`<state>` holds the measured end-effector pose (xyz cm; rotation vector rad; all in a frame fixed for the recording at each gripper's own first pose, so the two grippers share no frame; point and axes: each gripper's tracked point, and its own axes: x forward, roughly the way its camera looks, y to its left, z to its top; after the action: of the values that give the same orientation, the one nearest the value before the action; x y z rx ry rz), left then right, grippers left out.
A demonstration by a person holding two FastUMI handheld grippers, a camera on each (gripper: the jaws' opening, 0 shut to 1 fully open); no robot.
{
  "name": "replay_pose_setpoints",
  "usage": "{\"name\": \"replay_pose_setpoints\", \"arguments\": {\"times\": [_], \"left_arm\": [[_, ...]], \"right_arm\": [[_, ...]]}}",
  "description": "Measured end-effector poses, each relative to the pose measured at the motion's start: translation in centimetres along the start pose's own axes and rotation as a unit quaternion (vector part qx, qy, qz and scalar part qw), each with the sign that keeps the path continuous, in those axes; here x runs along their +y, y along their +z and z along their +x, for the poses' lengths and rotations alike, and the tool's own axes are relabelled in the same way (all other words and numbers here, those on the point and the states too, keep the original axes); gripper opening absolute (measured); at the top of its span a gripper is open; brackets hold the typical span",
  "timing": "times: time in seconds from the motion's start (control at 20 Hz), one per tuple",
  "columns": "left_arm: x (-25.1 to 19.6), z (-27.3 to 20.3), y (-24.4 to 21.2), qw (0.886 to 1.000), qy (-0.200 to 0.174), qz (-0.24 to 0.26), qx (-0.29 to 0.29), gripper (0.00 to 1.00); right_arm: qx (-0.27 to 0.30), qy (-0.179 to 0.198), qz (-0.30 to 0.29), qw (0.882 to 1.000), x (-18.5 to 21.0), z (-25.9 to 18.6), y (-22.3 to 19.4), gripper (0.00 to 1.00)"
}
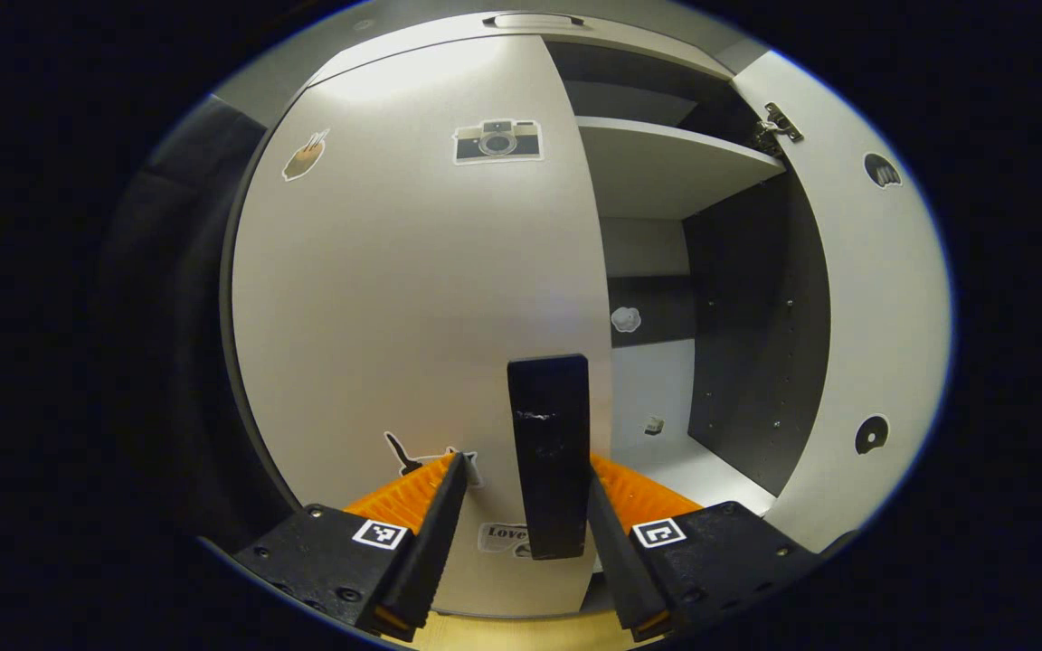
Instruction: Open the right door of the double-door shoe cabinet with the right hand, and open the left door with the left hand.
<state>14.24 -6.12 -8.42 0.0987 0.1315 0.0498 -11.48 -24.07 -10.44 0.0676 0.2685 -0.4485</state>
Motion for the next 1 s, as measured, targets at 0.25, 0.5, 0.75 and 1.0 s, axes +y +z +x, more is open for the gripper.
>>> {"name": "replay_pose_setpoints", "arguments": {"times": [0.25, 0.5, 0.75, 1.0], "left_arm": [[-1.3, 0.0, 0.0, 1.0, -0.025, 0.0, 0.0, 0.31], [-1.3, -0.3, -0.1, 0.999, -0.035, -0.004, 0.003, 0.26], [-1.4, -0.6, -0.1, 0.999, -0.044, -0.011, 0.003, 0.24], [-1.3, -1.4, -0.2, 0.999, -0.049, -0.017, 0.002, 0.25]], "right_arm": [[0.005, 0.0, -0.004, 1.0, -0.1, -0.7, -0.5, 0.2], [0.013, 0.002, -0.004, 1.0, -0.5, -1.3, -1.0, 0.2], [0.012, 0.003, -0.003, 1.0, -0.7, -1.6, -0.8, 0.2], [0.013, 0.011, -0.006, 1.0, -0.2, -1.9, -0.9, 0.2]]}}
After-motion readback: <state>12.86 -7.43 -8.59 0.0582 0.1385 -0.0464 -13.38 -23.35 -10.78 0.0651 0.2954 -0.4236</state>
